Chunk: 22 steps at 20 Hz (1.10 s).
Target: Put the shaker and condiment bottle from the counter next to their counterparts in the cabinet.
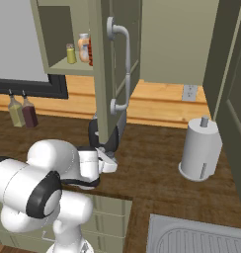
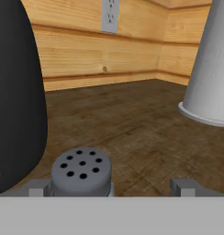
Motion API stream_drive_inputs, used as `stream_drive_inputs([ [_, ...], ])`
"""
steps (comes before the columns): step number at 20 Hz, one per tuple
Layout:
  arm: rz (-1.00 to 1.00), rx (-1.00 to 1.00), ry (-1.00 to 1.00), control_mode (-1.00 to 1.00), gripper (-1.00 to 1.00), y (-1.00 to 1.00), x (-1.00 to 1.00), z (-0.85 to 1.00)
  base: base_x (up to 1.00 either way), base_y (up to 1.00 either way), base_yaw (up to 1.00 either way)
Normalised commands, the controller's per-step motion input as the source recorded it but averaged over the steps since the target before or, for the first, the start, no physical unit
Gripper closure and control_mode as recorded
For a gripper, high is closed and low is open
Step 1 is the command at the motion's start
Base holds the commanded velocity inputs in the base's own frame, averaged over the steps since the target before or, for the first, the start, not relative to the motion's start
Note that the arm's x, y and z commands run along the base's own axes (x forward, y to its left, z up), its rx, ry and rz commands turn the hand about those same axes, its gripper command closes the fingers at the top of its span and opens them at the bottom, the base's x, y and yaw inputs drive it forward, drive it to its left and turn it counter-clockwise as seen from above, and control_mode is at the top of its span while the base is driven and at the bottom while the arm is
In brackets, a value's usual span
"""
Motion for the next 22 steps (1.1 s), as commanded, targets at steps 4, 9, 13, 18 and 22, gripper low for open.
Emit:
stream_drive_inputs([
  [4, 0.14, 0.02, -0.01, -1.0, -1.0, 0.0, 0.0, -0.27, 0.0, 0.0, 0.0],
  [9, 0.16, 0.01, -0.04, -1.0, -1.0, 0.0, 0.0, -0.36, 0.0, 0.0, 0.0],
  [13, 0.18, 0.01, -0.03, -1.0, 1.0, 0.0, 0.09, -0.45, 0.0, 0.0, 0.0],
  [18, 0.15, 0.02, -0.04, -1.0, 1.0, 0.0, 0.0, -0.26, 0.0, 0.0, 0.0],
  [22, 0.02, 0.03, -0.01, -1.0, 1.0, 0.0, -0.1, -0.01, 0.0, 0.0, 0.0],
])
